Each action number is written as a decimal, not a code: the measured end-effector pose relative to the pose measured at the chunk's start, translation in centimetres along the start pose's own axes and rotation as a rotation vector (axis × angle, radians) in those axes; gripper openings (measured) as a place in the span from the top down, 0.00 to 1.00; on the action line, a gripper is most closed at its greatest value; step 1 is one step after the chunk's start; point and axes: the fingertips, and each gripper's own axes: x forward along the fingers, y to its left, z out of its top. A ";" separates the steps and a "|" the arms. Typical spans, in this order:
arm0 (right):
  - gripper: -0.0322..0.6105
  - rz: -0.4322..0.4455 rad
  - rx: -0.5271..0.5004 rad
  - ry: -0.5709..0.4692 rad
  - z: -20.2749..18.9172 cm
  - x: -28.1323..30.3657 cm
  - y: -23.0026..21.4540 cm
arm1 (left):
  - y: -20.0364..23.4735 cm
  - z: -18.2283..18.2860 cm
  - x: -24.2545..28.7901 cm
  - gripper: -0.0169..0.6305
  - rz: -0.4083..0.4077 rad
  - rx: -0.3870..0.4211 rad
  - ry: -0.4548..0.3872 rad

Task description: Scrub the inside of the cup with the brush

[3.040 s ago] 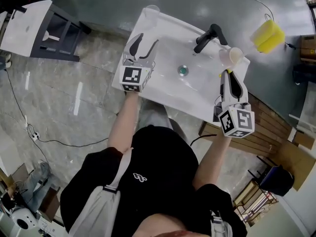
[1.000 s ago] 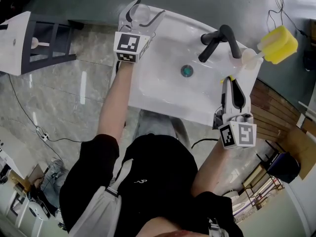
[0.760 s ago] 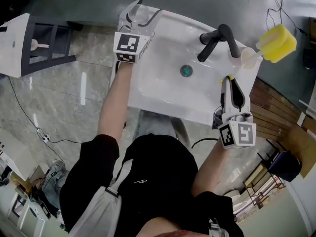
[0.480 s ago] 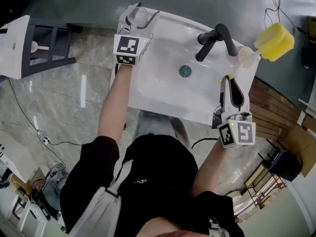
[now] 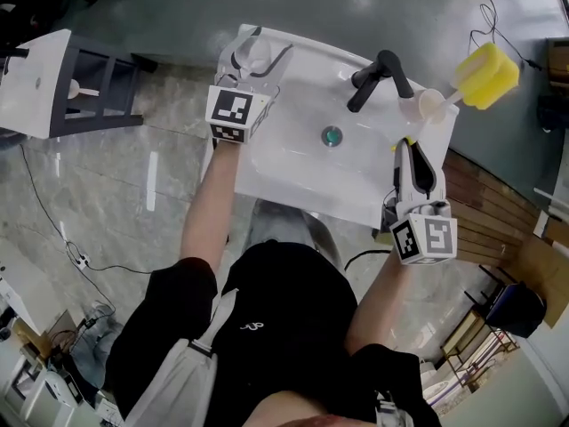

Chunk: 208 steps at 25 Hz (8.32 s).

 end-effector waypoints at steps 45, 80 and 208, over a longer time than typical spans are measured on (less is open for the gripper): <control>0.87 0.224 -0.397 0.188 -5.0 -11.6 3.1 | -12.4 5.3 -13.9 0.58 -0.019 0.815 0.427; 0.87 0.105 -1.219 0.466 -6.3 -13.8 3.0 | -13.8 0.2 -16.0 0.58 -0.130 1.263 0.753; 0.87 0.136 -0.532 0.187 -2.6 -12.2 2.3 | -15.6 1.5 -14.4 0.55 -0.168 0.480 0.541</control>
